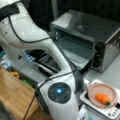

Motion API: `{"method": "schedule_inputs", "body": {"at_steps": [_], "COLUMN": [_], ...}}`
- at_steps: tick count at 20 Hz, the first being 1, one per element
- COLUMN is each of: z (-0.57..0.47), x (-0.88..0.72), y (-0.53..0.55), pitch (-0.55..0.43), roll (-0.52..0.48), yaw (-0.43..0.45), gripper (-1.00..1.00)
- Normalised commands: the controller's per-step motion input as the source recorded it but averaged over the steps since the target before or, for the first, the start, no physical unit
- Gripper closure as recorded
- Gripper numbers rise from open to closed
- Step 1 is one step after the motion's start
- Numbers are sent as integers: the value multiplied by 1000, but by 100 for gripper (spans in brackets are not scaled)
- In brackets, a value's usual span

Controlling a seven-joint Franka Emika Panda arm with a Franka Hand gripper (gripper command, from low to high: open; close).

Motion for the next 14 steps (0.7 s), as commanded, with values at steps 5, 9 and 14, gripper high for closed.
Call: {"method": "schedule_inputs", "body": {"at_steps": [5, 9, 14], "z": [-27, -14, -13], "x": [65, 48, 29], "y": [14, 27, 53], "pitch": [30, 31, 31], "roll": [-66, -60, -50], "yaw": [45, 46, 42], "gripper": [100, 100, 100]}}
